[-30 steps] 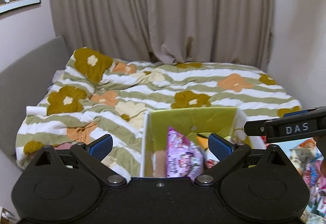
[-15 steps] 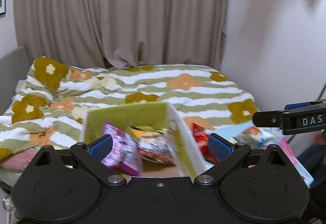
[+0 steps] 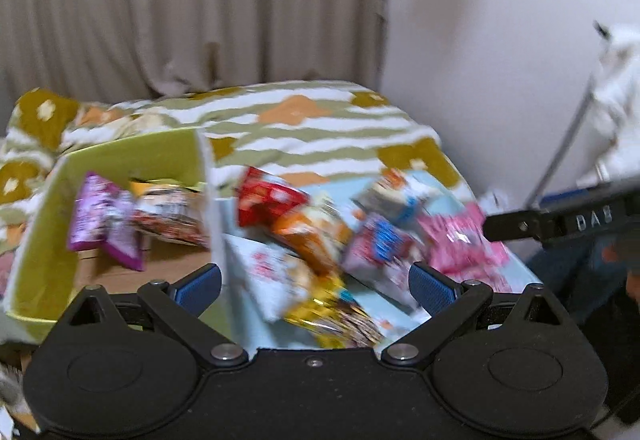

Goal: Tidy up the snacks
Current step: 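Return both grippers to the pile and grasp a green bag and a white shrimp-chip bag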

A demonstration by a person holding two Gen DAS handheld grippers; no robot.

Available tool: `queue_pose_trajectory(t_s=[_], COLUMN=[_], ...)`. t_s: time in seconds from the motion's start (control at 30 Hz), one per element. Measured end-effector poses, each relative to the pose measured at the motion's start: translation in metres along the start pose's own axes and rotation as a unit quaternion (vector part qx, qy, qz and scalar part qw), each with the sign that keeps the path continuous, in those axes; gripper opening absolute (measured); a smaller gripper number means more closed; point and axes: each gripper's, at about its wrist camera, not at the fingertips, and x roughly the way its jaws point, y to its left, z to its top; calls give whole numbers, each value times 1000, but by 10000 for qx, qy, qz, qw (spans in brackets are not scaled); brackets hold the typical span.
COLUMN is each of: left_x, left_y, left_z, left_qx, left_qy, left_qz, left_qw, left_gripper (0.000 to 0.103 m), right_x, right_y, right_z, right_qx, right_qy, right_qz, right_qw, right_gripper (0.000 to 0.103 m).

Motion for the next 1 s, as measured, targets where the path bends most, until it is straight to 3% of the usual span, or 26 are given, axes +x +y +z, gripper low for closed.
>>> queue_pose_trajectory(t_s=[0.2,0.5,0.73,1.0], left_x=[35,89,115,132], left_y=[-54,-93,-97,-90], left_z=[-27,-61,-72,-77], left_qx=[1019,2110,2303,2085], left_qy=[333,981,1324,1592], left_qz=[-265,-618,-676,-850], left_qw=[9939,9706,9617,9612], left_gripper=[101,98,98,91], right_x=[14,47,69,88], right_y=[-43,-72,-73,-70], right_z=[-32,-65,-76,-82], right_qx=[-11,107,83,-7], right_qy=[342,705,916,1141], right_qz=[114,267,427,532], right_qw=[9993,9971,9948,9920], right_gripper=[103,103,103,103])
